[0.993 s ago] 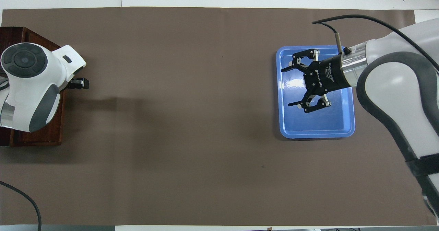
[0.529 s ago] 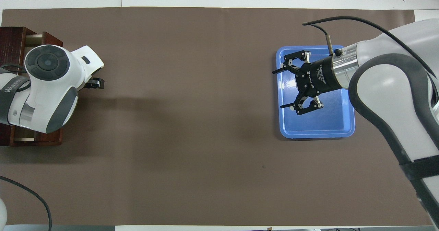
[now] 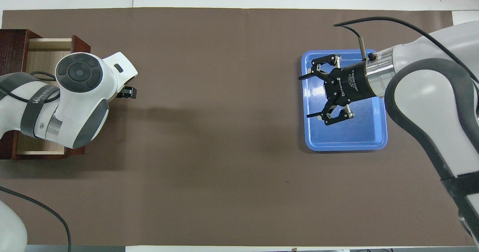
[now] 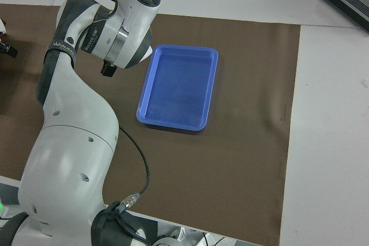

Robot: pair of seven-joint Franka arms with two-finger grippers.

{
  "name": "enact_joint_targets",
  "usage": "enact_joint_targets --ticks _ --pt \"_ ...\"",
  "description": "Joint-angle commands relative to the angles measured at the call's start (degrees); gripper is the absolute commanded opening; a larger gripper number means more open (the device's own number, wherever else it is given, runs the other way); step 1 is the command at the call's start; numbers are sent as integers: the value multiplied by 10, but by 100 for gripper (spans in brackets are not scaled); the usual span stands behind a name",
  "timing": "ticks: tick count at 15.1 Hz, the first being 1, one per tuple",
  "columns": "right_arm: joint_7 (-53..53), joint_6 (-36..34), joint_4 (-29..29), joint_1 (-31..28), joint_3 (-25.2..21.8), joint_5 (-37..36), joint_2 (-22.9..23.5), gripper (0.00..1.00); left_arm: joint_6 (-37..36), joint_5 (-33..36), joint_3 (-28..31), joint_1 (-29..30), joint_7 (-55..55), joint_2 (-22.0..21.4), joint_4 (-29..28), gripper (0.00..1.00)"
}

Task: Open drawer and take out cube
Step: 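Pull the white drawer handle outward with the left gripper while the right gripper lowers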

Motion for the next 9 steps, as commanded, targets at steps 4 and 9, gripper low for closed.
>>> enact_joint_targets --ticks 4,9 --pt "-19 -10 3 -23 2 39 8 100 -1 -39 1 -35 -10 -3 -6 100" --pt "-47 -25 61 -16 -1 29 51 100 0 -48 1 -45 -25 -3 -6 100"
